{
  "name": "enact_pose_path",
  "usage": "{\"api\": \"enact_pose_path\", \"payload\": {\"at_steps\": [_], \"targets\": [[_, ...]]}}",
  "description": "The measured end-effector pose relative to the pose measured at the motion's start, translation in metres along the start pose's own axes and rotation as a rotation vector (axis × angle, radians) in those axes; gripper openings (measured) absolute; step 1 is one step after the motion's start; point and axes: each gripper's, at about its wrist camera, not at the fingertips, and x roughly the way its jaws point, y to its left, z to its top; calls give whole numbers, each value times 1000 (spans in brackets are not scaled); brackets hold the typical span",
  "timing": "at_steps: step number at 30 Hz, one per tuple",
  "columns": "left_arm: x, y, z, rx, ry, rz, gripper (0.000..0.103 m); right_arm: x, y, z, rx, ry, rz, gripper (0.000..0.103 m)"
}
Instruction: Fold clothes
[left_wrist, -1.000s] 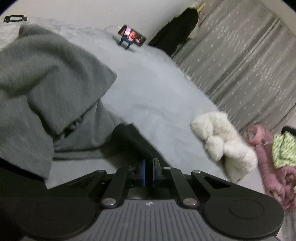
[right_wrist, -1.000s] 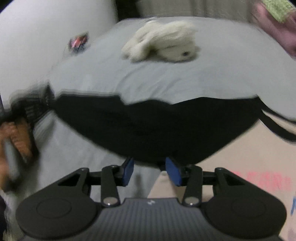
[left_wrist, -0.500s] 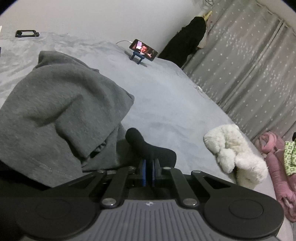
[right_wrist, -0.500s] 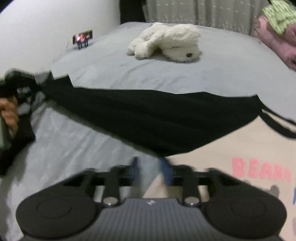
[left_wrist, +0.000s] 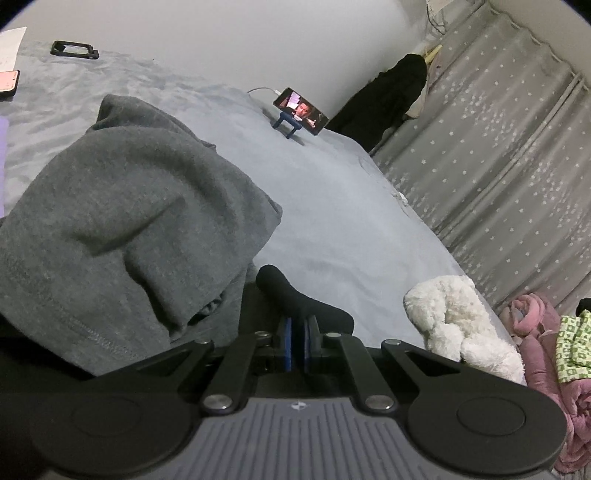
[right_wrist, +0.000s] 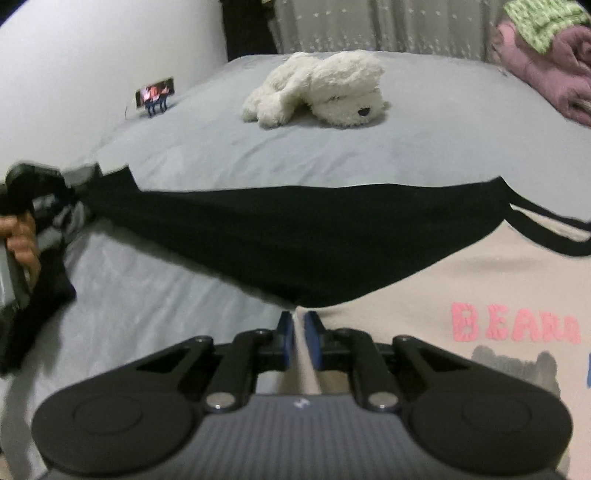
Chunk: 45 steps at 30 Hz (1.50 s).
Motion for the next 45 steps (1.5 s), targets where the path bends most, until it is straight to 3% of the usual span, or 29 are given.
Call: {"api": "enact_pose_path", "payload": {"at_steps": [2,4,5,6,7,10,14,17,18,20,22,26,28,32,38,40,42,45], "targets": [[6,-2,-3,24,46,-7,4,9,-5,-1,25,23,-5,11],[11,-4,-5,56,69,43,5,13,-9,-3,48,28,5,13],[13,-2,-5,50,76,48,5,10,-7,-2,53,30,16,20],[15,1,-5,41,82,51,5,6,-6,-2,64,30,43,34],[16,6,-3,15,88,51,5,1,-4,-1,76,31,70,37],[15,16,0,-50,95,31,5,-16,4,-2,96,39,171,37],[11,13,0,-53,91,23,5,-47,5,4,226,56,373,37],[8,7,1,-32,91,16,5,-74,0,30,277,15,473,51],[8,7,0,-25,100,24,5,-81,-2,43,281,3,485,51],[10,8,-1,-20,125,43,5,-83,-2,72,226,-24,463,55],[13,12,-2,-27,157,67,5,-65,1,95,144,-8,379,56],[18,18,-5,-36,195,96,5,5,6,123,27,110,205,53],[17,16,-4,-29,194,94,5,36,9,131,-41,128,132,52],[18,15,-4,-26,195,94,5,88,31,146,-167,163,112,51],[20,15,-4,-30,195,92,5,139,81,143,-423,194,109,50],[20,12,-5,-19,193,94,5,147,89,138,-468,171,110,41],[20,10,-6,-4,190,95,5,147,93,138,-469,170,144,7],[19,9,-5,-3,178,91,5,141,109,138,-526,127,103,7]]}}
